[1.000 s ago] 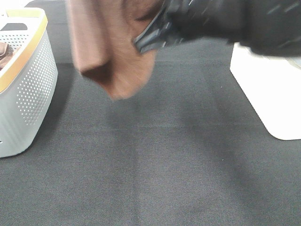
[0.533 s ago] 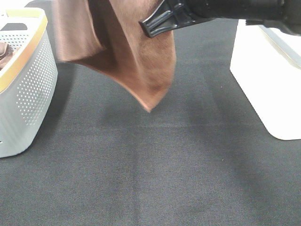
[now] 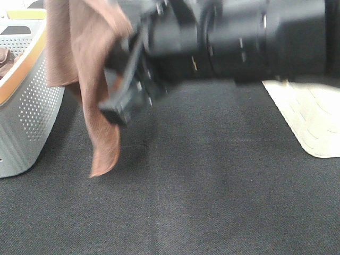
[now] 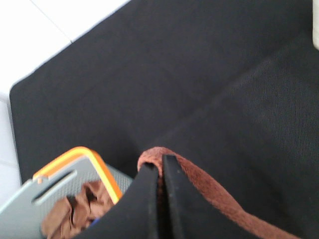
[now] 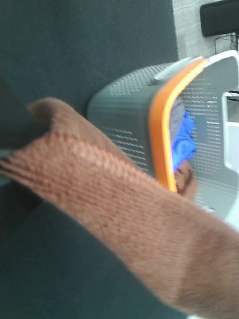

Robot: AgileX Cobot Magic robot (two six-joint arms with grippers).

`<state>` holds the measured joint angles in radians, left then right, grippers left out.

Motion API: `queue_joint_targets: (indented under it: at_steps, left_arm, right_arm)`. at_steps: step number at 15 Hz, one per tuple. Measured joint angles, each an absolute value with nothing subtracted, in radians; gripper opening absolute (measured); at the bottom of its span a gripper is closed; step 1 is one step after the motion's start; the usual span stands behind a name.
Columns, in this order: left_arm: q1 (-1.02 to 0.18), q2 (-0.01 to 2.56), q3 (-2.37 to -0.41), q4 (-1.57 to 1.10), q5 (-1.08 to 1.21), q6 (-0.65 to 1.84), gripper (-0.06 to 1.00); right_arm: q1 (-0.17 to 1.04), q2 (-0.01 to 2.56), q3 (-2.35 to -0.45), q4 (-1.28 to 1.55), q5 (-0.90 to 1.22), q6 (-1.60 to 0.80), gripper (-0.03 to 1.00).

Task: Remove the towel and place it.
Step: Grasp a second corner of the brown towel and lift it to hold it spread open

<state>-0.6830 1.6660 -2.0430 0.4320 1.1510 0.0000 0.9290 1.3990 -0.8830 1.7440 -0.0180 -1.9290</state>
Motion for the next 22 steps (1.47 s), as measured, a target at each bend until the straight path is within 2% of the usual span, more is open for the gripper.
queue_joint_targets:
  at_steps: [4, 6, 7, 8, 11, 12, 14, 17, 22]
  left_arm:
    - [-0.683, 1.666, -2.043, 0.410, 1.211, 0.000, 0.00]
    - [-0.683, 1.666, -2.043, 0.388, 1.213, 0.000, 0.00]
    - [-0.683, 1.666, -2.043, 0.377, 1.213, 0.000, 0.00]
    - [-0.683, 1.666, -2.043, 0.377, 1.213, 0.000, 0.00]
    - [-0.683, 1.666, -2.043, 0.317, 1.213, -0.023, 0.00]
    - [-0.683, 1.666, -2.043, 0.307, 1.213, -0.023, 0.00]
    - [-0.683, 1.666, -2.043, 0.300, 1.213, -0.024, 0.00]
    - [-0.683, 1.666, -2.043, 0.297, 1.213, -0.026, 0.00]
    - [-0.683, 1.666, -2.043, 0.293, 1.214, -0.026, 0.00]
  right_arm:
    - [0.929, 1.399, -0.819, 1.743, 0.055, -1.866, 0.00]
    - [0.929, 1.398, -0.832, 1.719, -0.111, -1.866, 0.00]
    - [0.929, 1.397, -0.843, 1.718, -0.266, -1.867, 0.00]
    - [0.929, 1.397, -0.843, 1.718, -0.266, -1.867, 0.00]
    - [0.929, 1.394, -0.877, 1.733, -0.785, -1.959, 0.00]
    - [0.929, 1.390, -0.877, 1.737, -0.870, -1.989, 0.00]
    - [0.929, 1.387, -0.877, 1.742, -0.905, -2.006, 0.00]
    - [0.929, 1.384, -0.877, 1.748, -0.765, -1.988, 0.00]
    - [0.929, 1.351, -0.883, 1.747, 0.090, -1.886, 0.00]
